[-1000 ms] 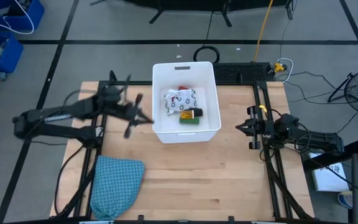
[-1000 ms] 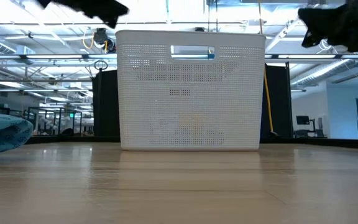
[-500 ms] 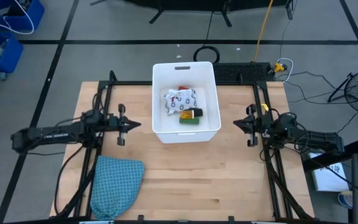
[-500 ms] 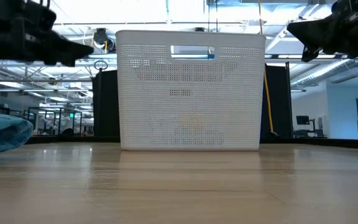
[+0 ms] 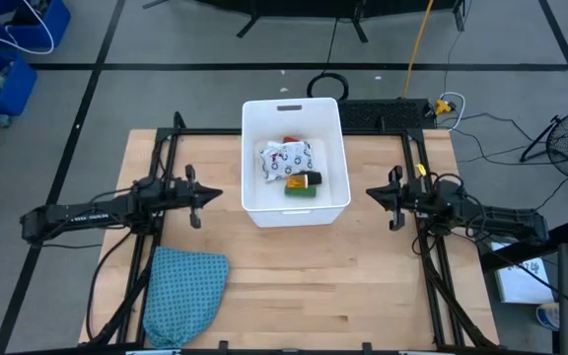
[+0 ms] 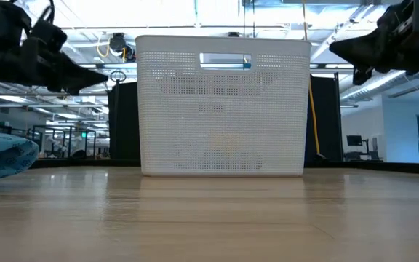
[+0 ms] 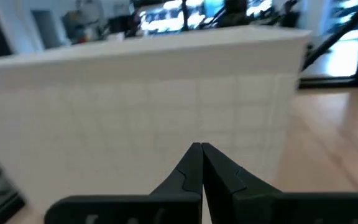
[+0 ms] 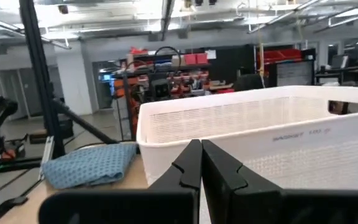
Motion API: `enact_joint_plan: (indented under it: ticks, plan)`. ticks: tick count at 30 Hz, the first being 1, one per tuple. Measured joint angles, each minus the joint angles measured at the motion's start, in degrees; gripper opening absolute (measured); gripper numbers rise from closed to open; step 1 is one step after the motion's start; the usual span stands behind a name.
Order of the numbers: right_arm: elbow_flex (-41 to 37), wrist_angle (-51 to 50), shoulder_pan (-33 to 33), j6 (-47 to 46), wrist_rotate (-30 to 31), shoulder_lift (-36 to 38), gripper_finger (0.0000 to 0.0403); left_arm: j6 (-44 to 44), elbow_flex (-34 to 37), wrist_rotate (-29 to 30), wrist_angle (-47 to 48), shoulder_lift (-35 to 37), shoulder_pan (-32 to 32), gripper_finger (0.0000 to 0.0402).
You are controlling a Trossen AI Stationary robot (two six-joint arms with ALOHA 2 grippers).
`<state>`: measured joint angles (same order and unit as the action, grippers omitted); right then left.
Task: Pick & place medical supplies in basket/bin
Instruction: Return to Home Position
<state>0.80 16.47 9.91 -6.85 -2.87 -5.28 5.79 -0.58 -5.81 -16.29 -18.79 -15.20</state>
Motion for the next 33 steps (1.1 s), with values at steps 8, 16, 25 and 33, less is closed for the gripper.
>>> enact_joint_plan:
  ticks: [8,16,25,33]
  plan:
    - [0.02,-3.83,-0.02,-1.61,-0.25,-2.47,0.0,-0.35,0.0,6.3,1.21,-0.3,0.0,0.0028]
    - [0.02,-6.06,-0.02,-2.77,-0.2,-2.85,0.0,0.03,0.0,5.91,1.13,-0.31,0.0,0.0041]
    - [0.02,-6.04,-0.02,-2.77,-0.18,-2.84,0.0,-0.12,0.0,5.9,1.1,-0.31,0.01,0.0046]
    - [0.02,-6.04,-0.02,-2.77,-0.18,-2.84,0.0,-0.12,0.0,5.91,1.09,-0.31,0.0,0.0046]
